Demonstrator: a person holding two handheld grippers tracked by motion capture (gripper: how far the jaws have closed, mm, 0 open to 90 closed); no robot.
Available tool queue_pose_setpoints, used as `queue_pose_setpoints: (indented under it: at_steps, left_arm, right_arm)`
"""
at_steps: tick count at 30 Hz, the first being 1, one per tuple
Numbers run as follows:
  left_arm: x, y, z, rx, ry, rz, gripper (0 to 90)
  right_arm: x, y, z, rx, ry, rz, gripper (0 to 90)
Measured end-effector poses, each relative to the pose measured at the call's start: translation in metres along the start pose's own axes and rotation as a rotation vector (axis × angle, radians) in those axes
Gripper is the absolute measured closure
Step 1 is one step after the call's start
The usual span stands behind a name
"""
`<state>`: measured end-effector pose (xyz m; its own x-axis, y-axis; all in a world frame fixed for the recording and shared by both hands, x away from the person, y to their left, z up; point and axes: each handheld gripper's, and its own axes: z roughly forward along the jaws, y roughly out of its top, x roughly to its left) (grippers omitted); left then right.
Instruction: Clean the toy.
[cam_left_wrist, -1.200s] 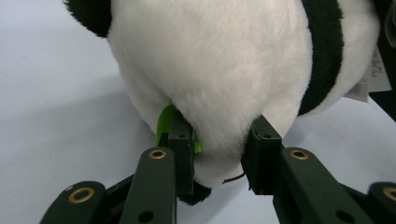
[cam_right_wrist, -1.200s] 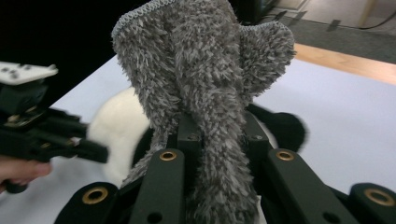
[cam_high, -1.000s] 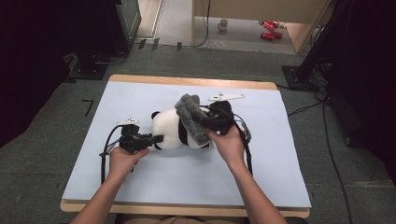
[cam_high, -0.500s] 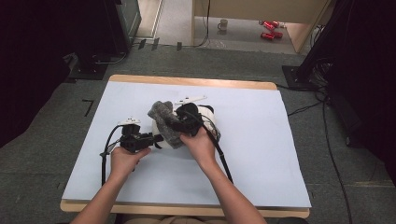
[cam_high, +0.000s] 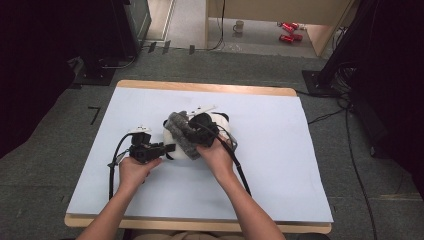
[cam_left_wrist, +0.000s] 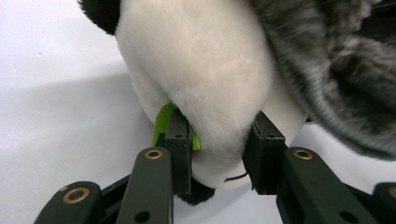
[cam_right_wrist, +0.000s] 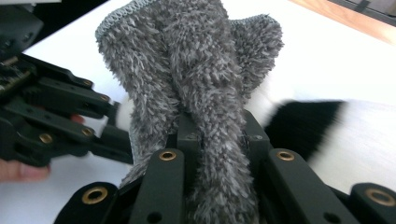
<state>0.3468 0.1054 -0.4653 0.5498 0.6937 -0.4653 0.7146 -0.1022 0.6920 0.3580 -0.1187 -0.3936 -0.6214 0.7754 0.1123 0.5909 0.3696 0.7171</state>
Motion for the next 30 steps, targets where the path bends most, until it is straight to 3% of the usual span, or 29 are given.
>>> queue_pose_setpoints:
  at_steps: [13,20,30]
  left_arm:
    - [0.002,0.002,0.0,-0.002,-0.014,0.001,66.2]
    - [0.004,0.003,0.0,-0.003,-0.022,-0.003,66.2]
    - [0.003,0.004,0.0,0.0,-0.022,-0.003,66.0]
  right_arm:
    - [-0.036,-0.013,-0.041,-0.032,-0.039,0.061,75.9]
    - [-0.061,-0.022,-0.064,-0.051,-0.09,0.105,75.9]
    - [-0.089,-0.04,-0.077,-0.054,-0.139,0.183,76.0]
